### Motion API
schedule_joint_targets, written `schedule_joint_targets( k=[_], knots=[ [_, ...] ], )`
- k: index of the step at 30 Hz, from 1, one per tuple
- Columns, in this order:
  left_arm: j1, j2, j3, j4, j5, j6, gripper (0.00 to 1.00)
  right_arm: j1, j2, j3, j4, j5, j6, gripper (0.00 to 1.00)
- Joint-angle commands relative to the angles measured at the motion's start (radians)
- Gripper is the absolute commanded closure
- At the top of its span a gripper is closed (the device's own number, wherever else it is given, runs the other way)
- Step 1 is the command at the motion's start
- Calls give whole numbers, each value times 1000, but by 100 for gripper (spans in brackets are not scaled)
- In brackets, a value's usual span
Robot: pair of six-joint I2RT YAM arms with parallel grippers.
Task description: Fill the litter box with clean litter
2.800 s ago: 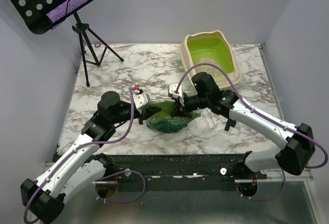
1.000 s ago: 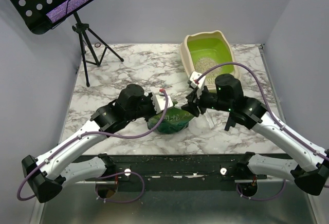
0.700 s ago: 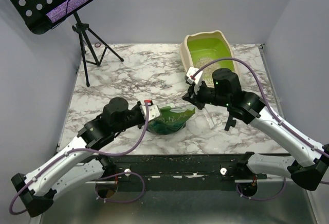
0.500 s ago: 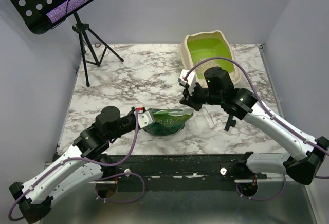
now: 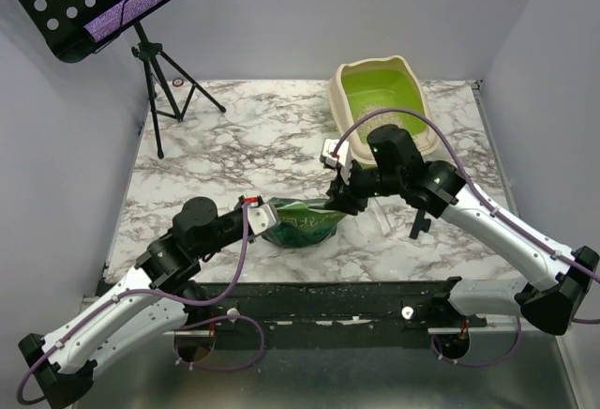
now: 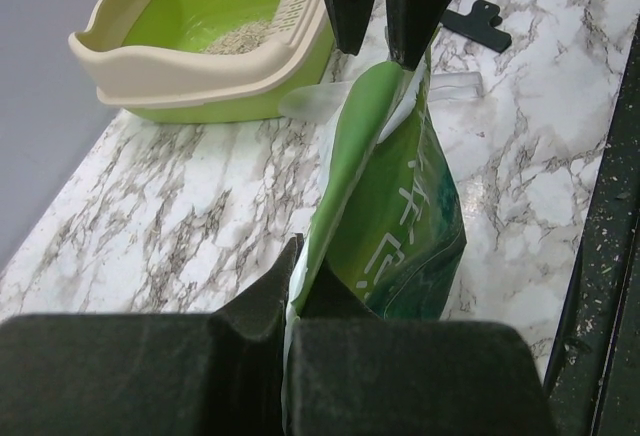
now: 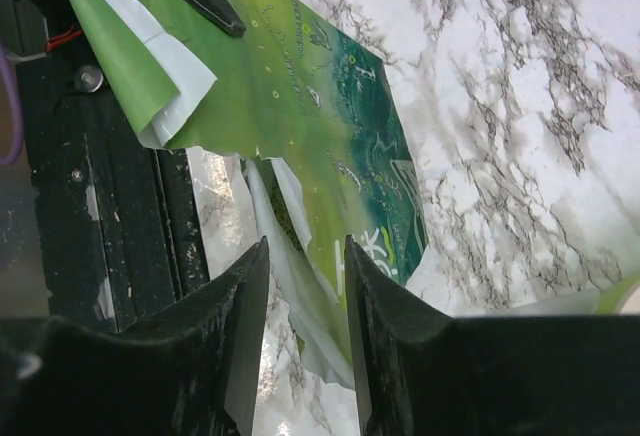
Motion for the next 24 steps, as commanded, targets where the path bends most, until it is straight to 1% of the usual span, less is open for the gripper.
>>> schedule_joint_targets(
  k=[1, 5, 17, 24],
  knots=[
    [-9, -8, 5, 71, 47, -22, 100, 17, -11, 25, -29, -37, -18, 55],
    [-9, -3, 6, 73, 51, -27, 100, 20, 18, 29, -23, -25, -23, 53],
    [-9, 0, 8, 90, 74, -42, 100, 34, 85, 42, 14, 37, -26, 55],
    [-9, 11, 11, 94, 102, -51, 100, 35, 105, 22, 46, 87, -21, 55]
  ],
)
